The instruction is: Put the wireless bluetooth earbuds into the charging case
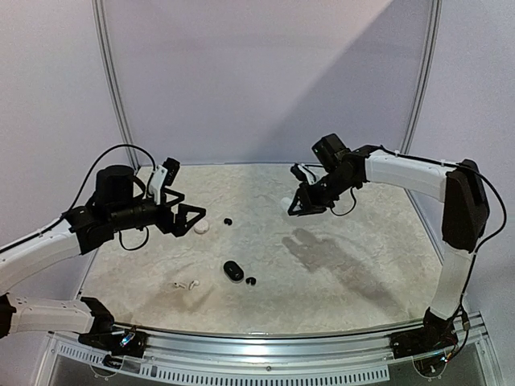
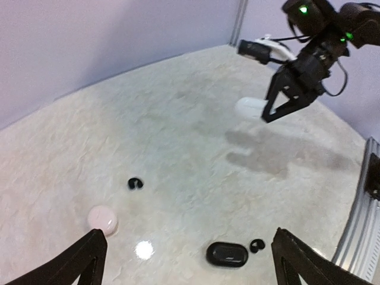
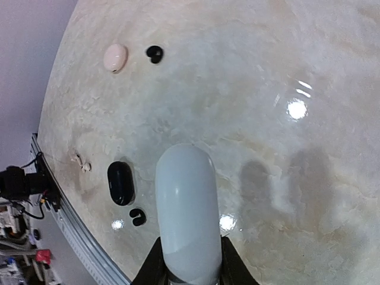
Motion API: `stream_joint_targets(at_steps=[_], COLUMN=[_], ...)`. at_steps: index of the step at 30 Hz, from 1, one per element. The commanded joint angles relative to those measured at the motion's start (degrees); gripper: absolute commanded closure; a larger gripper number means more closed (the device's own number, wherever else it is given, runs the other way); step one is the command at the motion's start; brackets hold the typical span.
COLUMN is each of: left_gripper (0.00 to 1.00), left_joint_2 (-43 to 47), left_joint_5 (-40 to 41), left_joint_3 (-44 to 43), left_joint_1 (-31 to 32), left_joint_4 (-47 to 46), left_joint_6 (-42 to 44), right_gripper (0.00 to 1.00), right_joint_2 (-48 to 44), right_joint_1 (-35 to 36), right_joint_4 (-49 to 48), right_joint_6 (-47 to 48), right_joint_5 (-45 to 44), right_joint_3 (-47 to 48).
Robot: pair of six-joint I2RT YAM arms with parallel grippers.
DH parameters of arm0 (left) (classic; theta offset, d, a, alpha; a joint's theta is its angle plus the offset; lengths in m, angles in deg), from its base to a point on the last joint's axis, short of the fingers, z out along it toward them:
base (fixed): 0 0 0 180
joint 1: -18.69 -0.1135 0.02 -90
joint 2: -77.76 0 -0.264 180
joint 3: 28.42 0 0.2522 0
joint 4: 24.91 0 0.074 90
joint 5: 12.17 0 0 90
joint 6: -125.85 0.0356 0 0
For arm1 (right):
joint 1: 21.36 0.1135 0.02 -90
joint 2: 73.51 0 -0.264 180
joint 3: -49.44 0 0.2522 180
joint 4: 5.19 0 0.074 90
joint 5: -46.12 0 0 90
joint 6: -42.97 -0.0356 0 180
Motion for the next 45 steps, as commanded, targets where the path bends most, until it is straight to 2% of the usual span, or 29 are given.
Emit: stream_joint_targets(at_steps=[1, 6, 11, 13, 16, 19, 24, 26, 28, 32, 37, 40, 45], left_gripper=[0.01, 0.02, 0.03, 0.04, 0.04, 0.04, 0.04, 0.04, 0.04, 0.03, 0.03, 0.03, 0.03], left_joint_2=[-5.6, -11.7, -14.3, -15.1, -15.9, -16.5, -16.5, -15.9, -14.8, -11.9, -8.3, -6.5, -3.4], left_joint_5=[9.9, 11.4, 9.0, 8.7, 8.4, 7.8, 6.5, 6.3, 6.3, 7.3, 7.4, 7.4, 7.5], left_joint_3=[-4.8, -9.1, -8.3, -7.7, -7.3, -7.4, -7.6, -7.4, -6.8, -4.7, -0.7, 1.4, 4.0], left_joint_1=[-3.6, -6.3, -6.6, -6.6, -6.6, -6.6, -6.6, -6.6, -6.6, -6.7, -7.2, -7.4, -7.6], left_joint_4=[16.5, 23.2, 19.3, 18.0, 17.1, 16.2, 14.6, 14.1, 13.8, 13.3, 12.1, 11.3, 10.4], left_joint_6=[-1.9, -1.2, -1.9, -2.0, -1.9, -1.8, -2.7, -2.9, -3.1, -5.1, -8.7, -9.8, -10.0], right_gripper=[0.97, 0.95, 0.89, 0.81, 0.57, 0.42, 0.31, 0.24, 0.21, 0.18, 0.16, 0.13, 0.08], right_joint_2=[7.4, 14.8, 22.3, 24.6, 26.5, 26.4, 23.8, 22.4, 20.1, 13.0, 7.2, 8.8, 15.7], right_joint_1=[-3.7, -7.7, -9.6, -9.7, -9.8, -10.1, -10.2, -10.1, -9.1, -2.1, 12.6, 19.7, 26.8], right_joint_4=[2.3, 6.3, 12.3, 15.5, 17.5, 20.0, 23.7, 24.4, 24.0, 14.3, -0.9, -5.5, -5.9], right_joint_6=[-8.3, -4.6, 0.0, 2.0, 3.1, 3.6, 4.3, 3.8, 3.4, 3.6, 5.9, 7.6, 6.2], right_joint_5=[12.8, 16.5, 17.4, 16.4, 13.6, 7.4, -4.3, -8.3, -12.7, -22.2, -28.5, -29.6, -31.3], right_joint_3=[-1.0, 1.7, 6.4, 8.5, 10.0, 12.0, 16.4, 18.7, 20.7, 17.4, 11.2, 10.6, 15.4])
